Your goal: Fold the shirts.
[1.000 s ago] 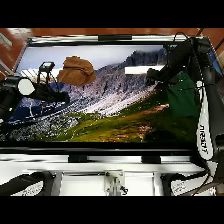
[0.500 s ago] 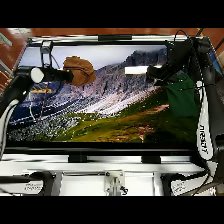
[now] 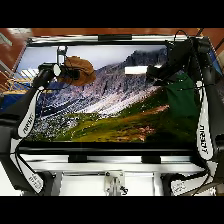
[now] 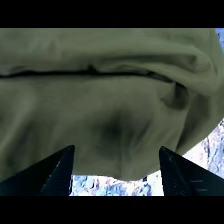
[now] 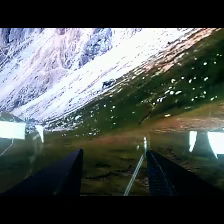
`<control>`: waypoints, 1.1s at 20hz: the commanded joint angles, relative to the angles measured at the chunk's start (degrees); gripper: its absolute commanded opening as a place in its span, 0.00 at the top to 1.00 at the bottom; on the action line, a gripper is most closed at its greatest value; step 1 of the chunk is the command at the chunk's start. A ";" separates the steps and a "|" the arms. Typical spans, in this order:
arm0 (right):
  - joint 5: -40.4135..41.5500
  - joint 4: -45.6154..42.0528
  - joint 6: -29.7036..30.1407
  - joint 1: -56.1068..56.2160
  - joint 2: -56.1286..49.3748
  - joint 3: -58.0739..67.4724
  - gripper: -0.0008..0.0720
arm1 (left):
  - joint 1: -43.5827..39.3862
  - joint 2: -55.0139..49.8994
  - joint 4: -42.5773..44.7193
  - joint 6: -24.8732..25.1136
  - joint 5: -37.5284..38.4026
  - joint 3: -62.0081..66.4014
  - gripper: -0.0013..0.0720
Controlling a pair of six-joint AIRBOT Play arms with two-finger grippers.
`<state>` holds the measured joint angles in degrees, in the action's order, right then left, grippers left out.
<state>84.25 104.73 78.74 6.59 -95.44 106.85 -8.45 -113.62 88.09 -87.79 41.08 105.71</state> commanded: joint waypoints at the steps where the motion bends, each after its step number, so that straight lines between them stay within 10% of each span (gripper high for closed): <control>1: -0.02 0.63 -0.02 0.07 -0.04 -0.02 0.29 | 0.09 -3.72 0.20 0.11 -0.11 1.77 0.14; 7: 0.02 3.02 -0.02 0.07 -0.04 -0.02 0.29 | -0.15 -6.23 0.20 -0.48 0.37 1.77 0.25; 11: 0.04 2.97 0.00 0.07 -0.04 -0.02 0.29 | -0.50 -6.25 0.20 -0.52 0.37 1.97 0.94; 22: -6.99 2.19 4.48 -3.15 4.92 4.11 0.29 | -10.62 25.79 0.22 4.63 5.49 6.88 0.94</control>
<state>77.43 107.46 81.30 5.15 -93.25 108.84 -15.62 -98.52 88.27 -85.45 43.64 112.25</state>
